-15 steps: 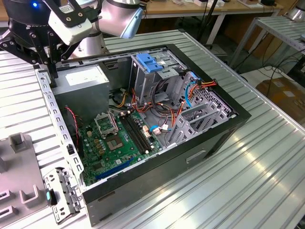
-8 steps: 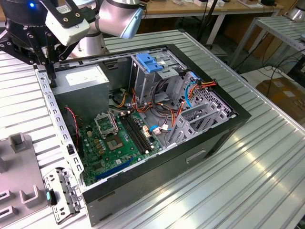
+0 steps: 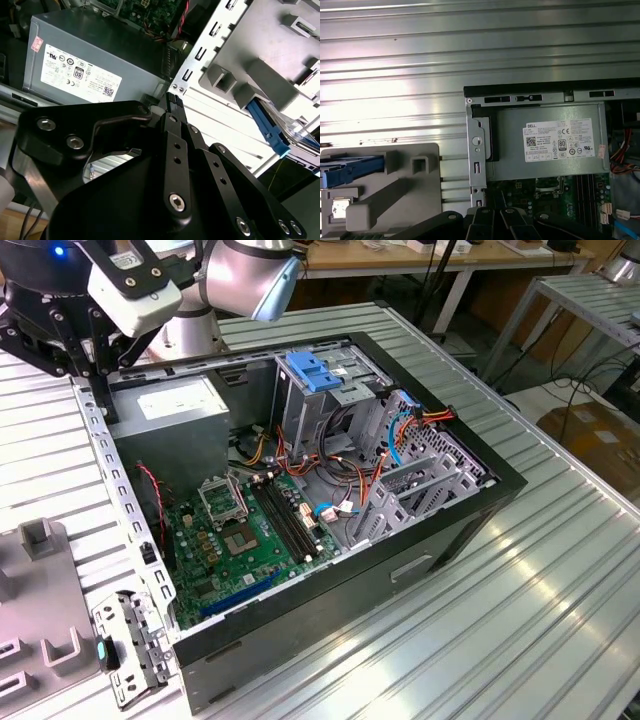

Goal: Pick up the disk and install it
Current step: 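Reach for the disk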

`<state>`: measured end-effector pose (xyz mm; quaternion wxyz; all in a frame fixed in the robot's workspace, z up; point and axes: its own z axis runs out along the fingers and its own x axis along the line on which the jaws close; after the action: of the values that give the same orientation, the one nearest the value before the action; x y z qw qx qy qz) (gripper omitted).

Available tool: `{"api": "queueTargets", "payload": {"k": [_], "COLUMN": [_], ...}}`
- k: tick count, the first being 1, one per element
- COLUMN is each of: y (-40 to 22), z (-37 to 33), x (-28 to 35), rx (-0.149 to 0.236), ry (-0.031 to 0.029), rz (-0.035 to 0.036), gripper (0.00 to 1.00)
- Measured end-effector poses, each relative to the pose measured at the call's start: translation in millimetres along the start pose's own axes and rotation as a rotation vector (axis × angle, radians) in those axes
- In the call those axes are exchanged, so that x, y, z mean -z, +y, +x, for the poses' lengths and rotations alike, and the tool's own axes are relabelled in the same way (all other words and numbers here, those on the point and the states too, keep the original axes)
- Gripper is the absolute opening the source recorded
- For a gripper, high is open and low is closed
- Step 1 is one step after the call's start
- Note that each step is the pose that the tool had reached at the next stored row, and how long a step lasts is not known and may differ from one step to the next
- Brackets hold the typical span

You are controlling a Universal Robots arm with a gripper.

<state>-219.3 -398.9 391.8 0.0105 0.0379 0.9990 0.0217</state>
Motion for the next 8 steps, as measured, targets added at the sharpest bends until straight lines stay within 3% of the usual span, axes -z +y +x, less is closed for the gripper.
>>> {"api": "queueTargets", "payload": {"k": [8], "y": [-0.3], "z": [3.7], "x": [-0.2], "rx": [0.000], "ry": [0.0010], "rz": [0.0000], "gripper": [0.11]}}
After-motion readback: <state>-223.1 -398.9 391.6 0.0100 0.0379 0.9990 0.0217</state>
